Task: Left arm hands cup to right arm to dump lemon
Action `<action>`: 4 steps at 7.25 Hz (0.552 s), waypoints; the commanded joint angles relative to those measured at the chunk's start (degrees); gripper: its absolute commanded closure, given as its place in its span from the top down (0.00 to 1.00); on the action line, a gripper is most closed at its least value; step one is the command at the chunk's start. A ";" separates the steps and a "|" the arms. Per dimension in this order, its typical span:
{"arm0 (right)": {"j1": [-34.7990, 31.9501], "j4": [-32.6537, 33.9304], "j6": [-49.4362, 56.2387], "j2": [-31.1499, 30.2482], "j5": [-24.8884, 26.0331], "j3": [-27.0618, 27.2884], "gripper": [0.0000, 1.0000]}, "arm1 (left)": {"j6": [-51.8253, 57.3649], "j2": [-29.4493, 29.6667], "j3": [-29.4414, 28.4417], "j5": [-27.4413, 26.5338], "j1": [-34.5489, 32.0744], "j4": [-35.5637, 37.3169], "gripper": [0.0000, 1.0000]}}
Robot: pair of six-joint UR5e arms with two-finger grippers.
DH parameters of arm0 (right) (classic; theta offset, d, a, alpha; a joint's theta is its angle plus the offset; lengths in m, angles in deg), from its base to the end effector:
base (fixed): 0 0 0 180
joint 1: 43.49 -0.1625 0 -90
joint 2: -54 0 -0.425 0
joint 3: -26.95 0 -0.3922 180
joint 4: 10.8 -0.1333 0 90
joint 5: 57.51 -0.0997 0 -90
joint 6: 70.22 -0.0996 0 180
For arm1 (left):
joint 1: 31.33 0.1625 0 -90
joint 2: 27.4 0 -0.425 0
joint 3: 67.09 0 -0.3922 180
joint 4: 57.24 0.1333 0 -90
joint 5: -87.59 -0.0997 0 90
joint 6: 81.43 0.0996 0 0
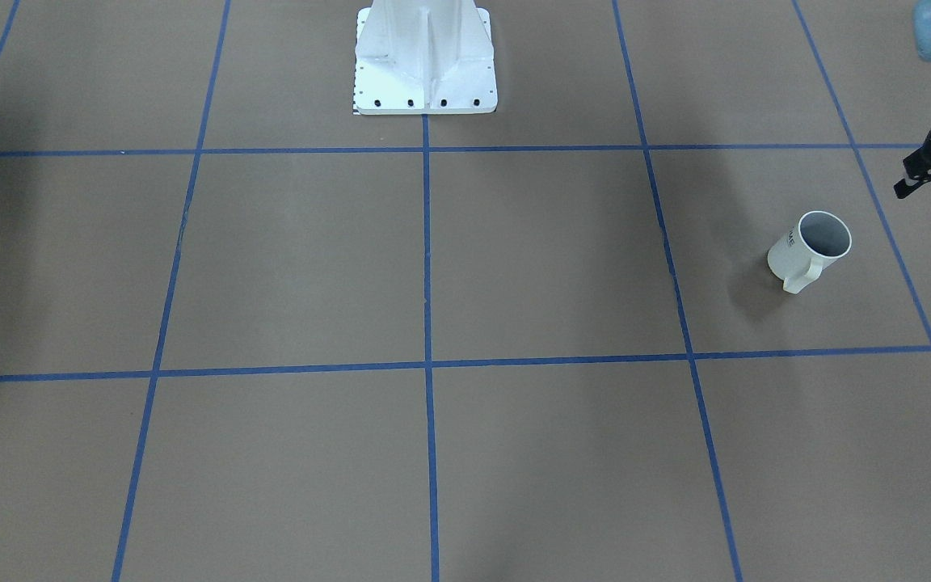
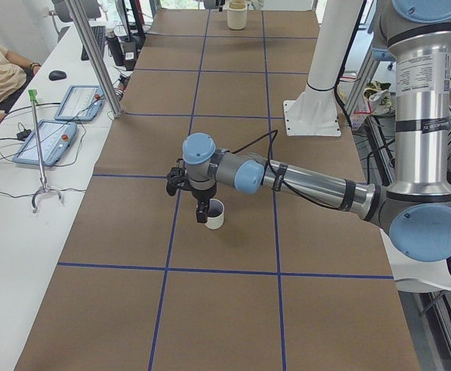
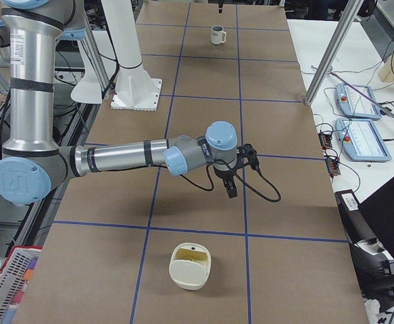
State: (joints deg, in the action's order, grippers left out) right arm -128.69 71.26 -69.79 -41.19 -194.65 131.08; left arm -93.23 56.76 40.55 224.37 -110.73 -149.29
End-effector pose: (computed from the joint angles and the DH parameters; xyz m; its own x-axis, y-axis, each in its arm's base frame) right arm 0.0212 -0.4675 0.5607 0.6594 -0.2762 0.6992 0.0850 0.9515 0.2956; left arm 0.0238 -0.4572 0.5474 0.6640 0.0960 -0.7415 -0.0437 0.9950 0.0896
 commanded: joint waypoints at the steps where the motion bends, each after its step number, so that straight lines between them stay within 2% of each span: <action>1: -4.42 8.18 6.85 0.00 -0.06 0.37 1.00 | 6.97 -0.93 -1.64 0.07 -4.88 5.20 1.00; 3: -5.84 10.84 6.69 -0.87 0.20 0.46 1.00 | 6.10 -2.59 -1.65 -0.02 -5.41 5.21 1.00; 4: -5.76 10.84 6.51 -1.05 -0.06 0.54 1.00 | 6.09 -5.30 -1.82 0.07 -5.59 5.21 1.00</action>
State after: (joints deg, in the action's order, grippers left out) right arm -134.18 81.48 -63.23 -41.92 -194.61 131.53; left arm -86.97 53.98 38.89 224.40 -115.96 -144.16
